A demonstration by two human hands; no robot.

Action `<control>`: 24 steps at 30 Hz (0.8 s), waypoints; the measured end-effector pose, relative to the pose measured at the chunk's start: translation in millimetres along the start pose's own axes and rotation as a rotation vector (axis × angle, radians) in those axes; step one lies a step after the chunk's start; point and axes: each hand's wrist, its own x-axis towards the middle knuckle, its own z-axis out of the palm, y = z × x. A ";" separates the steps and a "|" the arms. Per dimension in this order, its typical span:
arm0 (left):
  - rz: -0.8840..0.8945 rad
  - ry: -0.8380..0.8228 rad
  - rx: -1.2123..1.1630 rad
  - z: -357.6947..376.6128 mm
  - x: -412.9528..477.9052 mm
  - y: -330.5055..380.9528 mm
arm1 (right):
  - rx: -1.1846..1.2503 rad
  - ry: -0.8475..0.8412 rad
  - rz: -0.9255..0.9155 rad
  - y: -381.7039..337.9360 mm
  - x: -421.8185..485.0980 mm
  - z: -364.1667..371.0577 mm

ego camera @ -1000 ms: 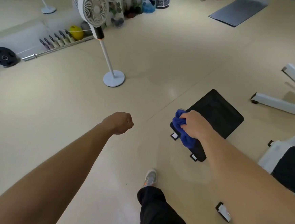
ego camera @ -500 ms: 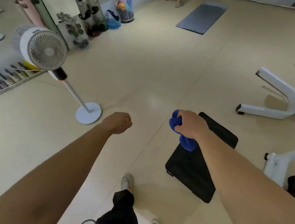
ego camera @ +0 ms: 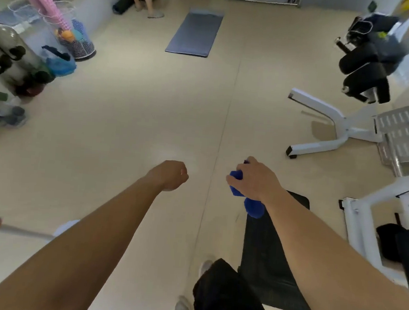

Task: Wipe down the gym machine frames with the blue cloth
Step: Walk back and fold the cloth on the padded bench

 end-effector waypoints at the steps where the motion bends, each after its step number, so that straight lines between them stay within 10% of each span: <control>1: 0.021 -0.002 0.009 -11.7 23.3 1.0 | -0.013 0.016 0.019 0.4 19.4 -3.0; 24: 0.270 -0.106 0.164 -284.1 599.9 103.1 | 0.104 0.031 0.337 156.9 551.9 -175.6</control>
